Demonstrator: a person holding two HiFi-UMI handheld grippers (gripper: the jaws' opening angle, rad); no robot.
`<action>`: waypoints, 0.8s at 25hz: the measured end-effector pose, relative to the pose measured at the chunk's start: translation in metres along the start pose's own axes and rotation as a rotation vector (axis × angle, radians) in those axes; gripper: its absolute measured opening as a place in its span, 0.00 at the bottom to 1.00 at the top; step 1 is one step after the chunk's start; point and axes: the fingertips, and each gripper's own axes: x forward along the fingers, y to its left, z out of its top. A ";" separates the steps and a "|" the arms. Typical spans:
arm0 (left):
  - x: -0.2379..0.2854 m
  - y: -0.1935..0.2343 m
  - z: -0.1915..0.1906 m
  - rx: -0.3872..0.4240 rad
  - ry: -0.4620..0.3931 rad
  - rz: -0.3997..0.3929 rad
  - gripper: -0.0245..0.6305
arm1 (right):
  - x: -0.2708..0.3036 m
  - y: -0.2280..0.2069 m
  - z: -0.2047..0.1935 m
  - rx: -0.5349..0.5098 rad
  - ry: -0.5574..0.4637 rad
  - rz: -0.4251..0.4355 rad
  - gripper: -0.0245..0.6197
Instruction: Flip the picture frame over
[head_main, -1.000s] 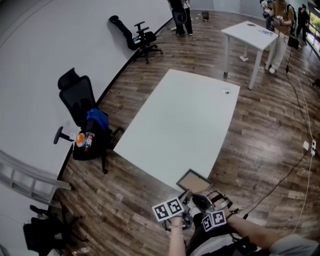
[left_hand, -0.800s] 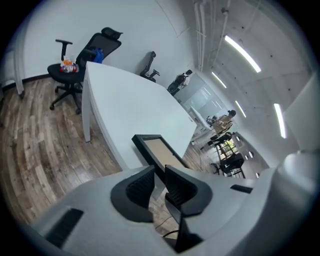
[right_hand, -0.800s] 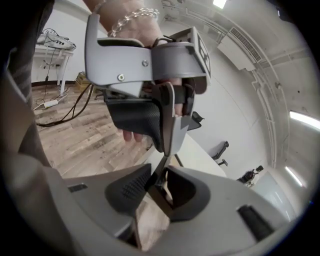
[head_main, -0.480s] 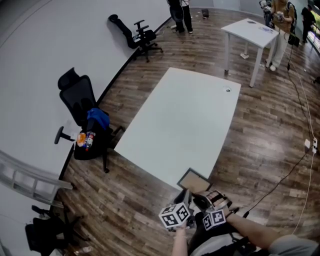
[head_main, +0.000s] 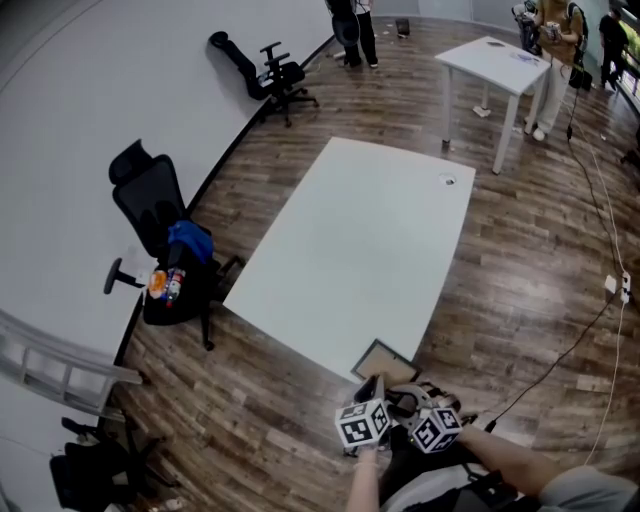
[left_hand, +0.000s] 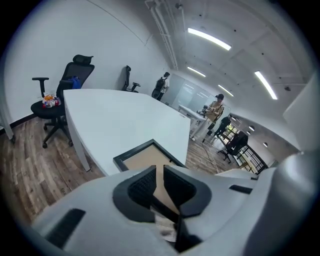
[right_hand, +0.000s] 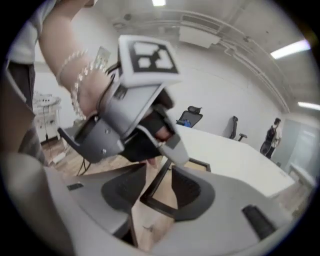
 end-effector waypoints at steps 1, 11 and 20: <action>0.001 0.003 -0.001 -0.010 0.000 0.000 0.11 | -0.003 -0.007 0.002 0.065 -0.032 -0.009 0.29; -0.010 0.004 0.014 0.071 -0.163 0.106 0.11 | -0.018 -0.086 -0.015 0.313 0.015 -0.187 0.29; -0.023 0.004 0.023 0.111 -0.274 0.222 0.11 | -0.016 -0.098 -0.014 0.382 -0.008 -0.169 0.29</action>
